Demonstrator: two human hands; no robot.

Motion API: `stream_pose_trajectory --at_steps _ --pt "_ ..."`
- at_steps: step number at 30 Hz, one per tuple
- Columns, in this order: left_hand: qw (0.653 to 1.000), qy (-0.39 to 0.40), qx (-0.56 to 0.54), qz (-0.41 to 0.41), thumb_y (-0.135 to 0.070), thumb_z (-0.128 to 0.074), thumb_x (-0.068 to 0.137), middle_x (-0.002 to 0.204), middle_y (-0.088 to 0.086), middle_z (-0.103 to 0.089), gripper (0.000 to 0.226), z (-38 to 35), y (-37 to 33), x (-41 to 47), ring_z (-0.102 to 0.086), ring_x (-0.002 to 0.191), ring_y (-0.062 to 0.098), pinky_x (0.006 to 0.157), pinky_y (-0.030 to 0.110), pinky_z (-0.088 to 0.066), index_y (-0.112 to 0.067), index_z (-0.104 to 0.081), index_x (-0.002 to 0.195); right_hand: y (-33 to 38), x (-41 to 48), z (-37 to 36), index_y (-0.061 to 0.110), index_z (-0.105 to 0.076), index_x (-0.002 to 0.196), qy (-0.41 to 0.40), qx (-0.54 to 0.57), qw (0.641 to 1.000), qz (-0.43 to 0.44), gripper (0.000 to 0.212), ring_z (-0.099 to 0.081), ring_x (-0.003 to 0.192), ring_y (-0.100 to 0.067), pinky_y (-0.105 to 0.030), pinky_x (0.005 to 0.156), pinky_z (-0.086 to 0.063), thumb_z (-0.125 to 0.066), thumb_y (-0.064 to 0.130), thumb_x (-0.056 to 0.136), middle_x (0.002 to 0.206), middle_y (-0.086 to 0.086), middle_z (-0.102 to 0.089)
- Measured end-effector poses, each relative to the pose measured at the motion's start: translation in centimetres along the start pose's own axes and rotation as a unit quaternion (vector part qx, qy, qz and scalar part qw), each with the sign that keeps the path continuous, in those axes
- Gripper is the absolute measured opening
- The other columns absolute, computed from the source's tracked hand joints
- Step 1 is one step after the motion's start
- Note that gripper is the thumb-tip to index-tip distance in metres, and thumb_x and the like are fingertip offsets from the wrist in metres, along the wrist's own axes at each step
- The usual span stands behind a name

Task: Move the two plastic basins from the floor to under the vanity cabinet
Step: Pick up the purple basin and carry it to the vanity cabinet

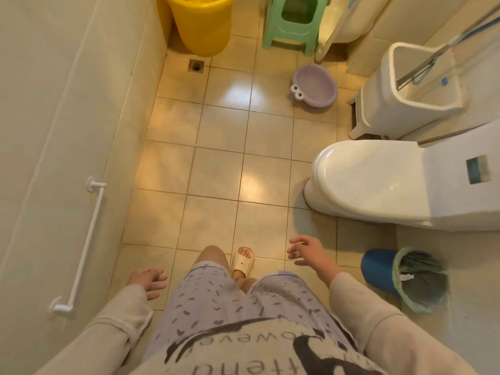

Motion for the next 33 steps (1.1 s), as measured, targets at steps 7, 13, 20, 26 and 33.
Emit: stream_pose_trajectory --at_steps 7,13,20,26,33 --pt "1.0 0.007 0.003 0.004 -0.016 -0.044 0.094 0.113 0.017 -0.061 0.033 -1.7 -10.6 2.2 -0.058 0.079 0.024 0.06 0.029 -0.043 -0.001 -0.054 0.122 8.5 5.8 2.5 0.008 -0.056 0.105 0.011 0.009 1.0 0.008 0.022 -0.061 0.072 -0.02 -0.029 0.065 -0.048 -0.043 0.003 0.089 0.08 -0.007 -0.064" --pt "0.996 0.041 0.076 -0.005 -0.012 -0.045 0.092 0.064 0.005 -0.058 0.016 -4.6 -24.5 3.7 -0.05 0.042 0.01 0.036 0.017 -0.036 -0.007 -0.053 0.08 12.4 10.2 4.6 0.008 -0.057 0.102 -0.019 0.036 0.998 -0.042 0.02 -0.059 0.069 -0.019 -0.028 0.064 -0.047 -0.044 0.003 0.088 0.079 -0.008 -0.064" --pt "0.984 0.065 0.117 -0.116 -0.009 -0.045 0.09 0.075 0.005 -0.057 0.012 -9.9 -46.0 2.8 -0.047 0.057 0.015 0.047 0.022 -0.04 -0.008 -0.055 0.096 17.6 14.9 7.4 0.01 -0.057 0.101 -0.06 0.075 0.99 -0.106 0.019 -0.059 0.065 -0.017 -0.029 0.063 -0.048 -0.045 0.005 0.088 0.08 -0.008 -0.066" --pt "0.968 0.099 0.161 -0.164 -0.012 -0.045 0.092 0.073 0.002 -0.057 0.012 -14.8 -57.6 1.6 -0.05 0.058 0.014 0.04 0.016 -0.041 -0.009 -0.053 0.1 21.0 17.5 9.6 0.009 -0.056 0.101 -0.079 0.101 0.982 -0.142 0.016 -0.058 0.063 -0.018 -0.026 0.058 -0.047 -0.044 0.009 0.092 0.077 -0.008 -0.063" --pt "0.971 0.094 0.173 -0.135 -0.012 -0.046 0.092 0.08 0.006 -0.059 0.015 -18.2 -63.6 3.2 -0.052 0.062 0.017 0.057 0.027 -0.042 -0.007 -0.054 0.103 29.6 23.4 14.5 0.007 -0.054 0.101 -0.084 0.133 0.981 -0.114 0.015 -0.054 0.057 -0.018 -0.024 0.051 -0.043 -0.042 0.007 0.092 0.076 -0.011 -0.062"
Point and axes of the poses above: each hand's wrist, its own x-axis towards the middle knuckle, its own z-axis out of the back of the hand, y = z × x, the point moved 8 cm from there along x, towards the middle knuckle
